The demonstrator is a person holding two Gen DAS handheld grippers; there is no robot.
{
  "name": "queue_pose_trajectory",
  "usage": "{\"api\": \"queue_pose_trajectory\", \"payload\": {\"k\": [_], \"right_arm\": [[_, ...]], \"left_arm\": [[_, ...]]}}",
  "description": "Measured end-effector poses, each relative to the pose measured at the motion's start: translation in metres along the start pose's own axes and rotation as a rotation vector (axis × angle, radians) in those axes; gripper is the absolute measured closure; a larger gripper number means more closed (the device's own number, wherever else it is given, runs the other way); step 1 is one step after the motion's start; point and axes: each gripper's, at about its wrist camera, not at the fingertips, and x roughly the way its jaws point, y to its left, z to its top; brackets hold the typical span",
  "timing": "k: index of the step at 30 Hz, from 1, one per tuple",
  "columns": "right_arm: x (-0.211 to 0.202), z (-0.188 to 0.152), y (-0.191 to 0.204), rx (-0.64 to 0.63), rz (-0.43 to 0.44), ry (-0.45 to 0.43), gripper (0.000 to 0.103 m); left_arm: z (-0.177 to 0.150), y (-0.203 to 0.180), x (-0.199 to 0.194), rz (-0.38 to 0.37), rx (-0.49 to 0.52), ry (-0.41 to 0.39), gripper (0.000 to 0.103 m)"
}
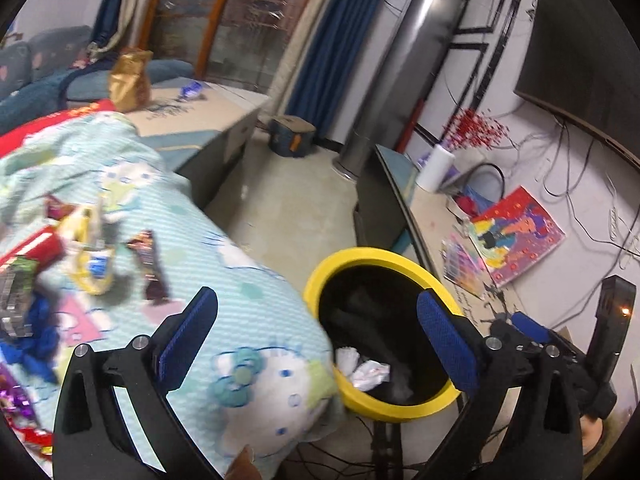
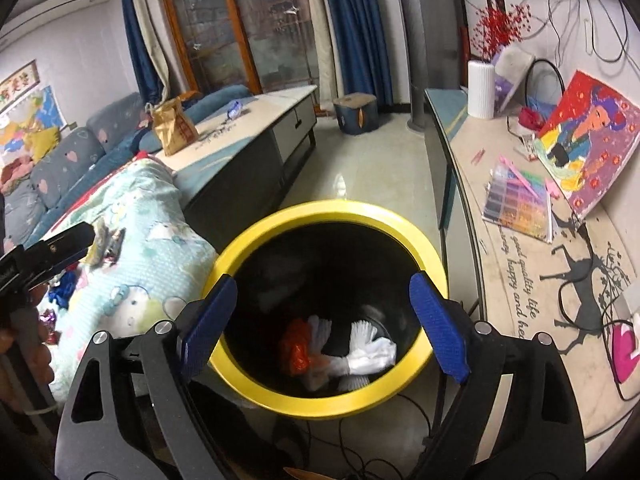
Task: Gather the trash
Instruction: 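Move both open tools back over the remaining wrappers on the bed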
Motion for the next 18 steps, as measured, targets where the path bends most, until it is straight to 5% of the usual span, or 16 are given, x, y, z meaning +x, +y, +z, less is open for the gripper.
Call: {"api": "queue_pose_trajectory", "payload": {"k": [18], "right_arm": [[-0.014, 0.009, 0.088, -0.169, 0.141, -0.060, 0.022]], "left_arm": [[0.013, 0.055, -0.087, 0.136, -0.017, -0.168, 0.007]]}}
